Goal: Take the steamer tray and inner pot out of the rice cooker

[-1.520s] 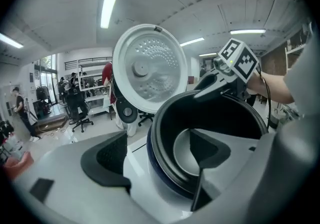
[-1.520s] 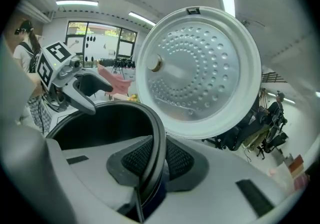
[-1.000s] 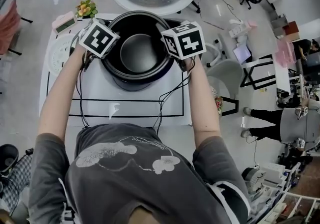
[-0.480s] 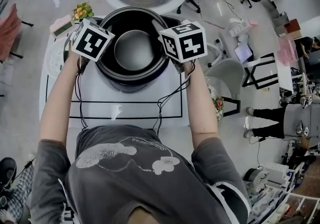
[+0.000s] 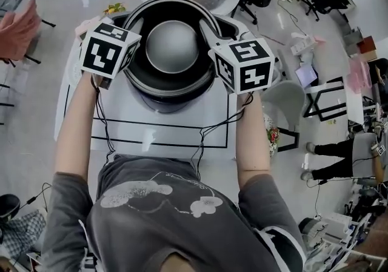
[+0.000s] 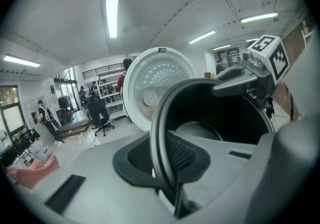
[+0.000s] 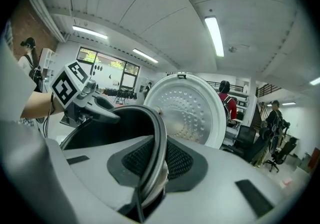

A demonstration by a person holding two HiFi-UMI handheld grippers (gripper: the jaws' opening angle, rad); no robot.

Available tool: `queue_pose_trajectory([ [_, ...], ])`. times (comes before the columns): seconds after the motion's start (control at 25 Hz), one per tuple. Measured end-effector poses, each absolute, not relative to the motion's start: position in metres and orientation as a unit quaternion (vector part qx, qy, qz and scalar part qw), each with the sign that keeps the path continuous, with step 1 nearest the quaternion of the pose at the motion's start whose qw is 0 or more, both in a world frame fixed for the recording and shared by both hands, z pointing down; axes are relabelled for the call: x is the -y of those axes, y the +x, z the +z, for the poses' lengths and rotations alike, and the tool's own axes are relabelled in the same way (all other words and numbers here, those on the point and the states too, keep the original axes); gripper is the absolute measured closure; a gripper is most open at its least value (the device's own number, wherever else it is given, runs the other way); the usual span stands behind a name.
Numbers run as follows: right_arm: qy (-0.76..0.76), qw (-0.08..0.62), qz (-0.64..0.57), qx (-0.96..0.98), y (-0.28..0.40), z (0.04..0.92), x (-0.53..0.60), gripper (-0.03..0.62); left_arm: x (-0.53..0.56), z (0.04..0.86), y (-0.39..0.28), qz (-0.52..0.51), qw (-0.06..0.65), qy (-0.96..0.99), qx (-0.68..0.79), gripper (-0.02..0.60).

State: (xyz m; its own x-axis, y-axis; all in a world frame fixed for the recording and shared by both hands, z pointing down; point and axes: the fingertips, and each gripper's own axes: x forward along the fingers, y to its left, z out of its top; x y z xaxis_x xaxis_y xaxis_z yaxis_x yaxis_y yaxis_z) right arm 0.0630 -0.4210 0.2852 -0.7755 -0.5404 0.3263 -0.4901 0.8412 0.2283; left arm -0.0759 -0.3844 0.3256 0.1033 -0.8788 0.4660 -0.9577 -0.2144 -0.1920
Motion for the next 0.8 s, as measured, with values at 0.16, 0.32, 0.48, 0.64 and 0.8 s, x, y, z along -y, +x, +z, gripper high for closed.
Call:
queue_pose_trajectory([
  [0.16,0.275,0.168,-0.083,0.943,0.062,0.269,0.408,0.513,0.371,0.302,-0.077,0.229,0.062,0.747,0.621,0.541],
  [0.32,0.269,0.148,-0.099,0.946,0.05,0.253,0.385,0.514,0.348,0.283,-0.087,0.214,0.041,0.748,0.627,0.543],
  [0.48,0.264,0.135,-0.119,0.948,0.028,0.23,0.356,0.516,0.32,0.264,-0.109,0.202,0.025,0.745,0.636,0.543],
  [0.64,0.255,0.123,-0.13,0.95,-0.002,0.215,0.324,0.516,0.286,0.247,-0.138,0.193,0.015,0.738,0.647,0.543],
  [0.8,0.238,0.123,-0.13,0.955,-0.031,0.218,0.289,0.516,0.245,0.248,-0.166,0.189,0.02,0.726,0.661,0.543],
])
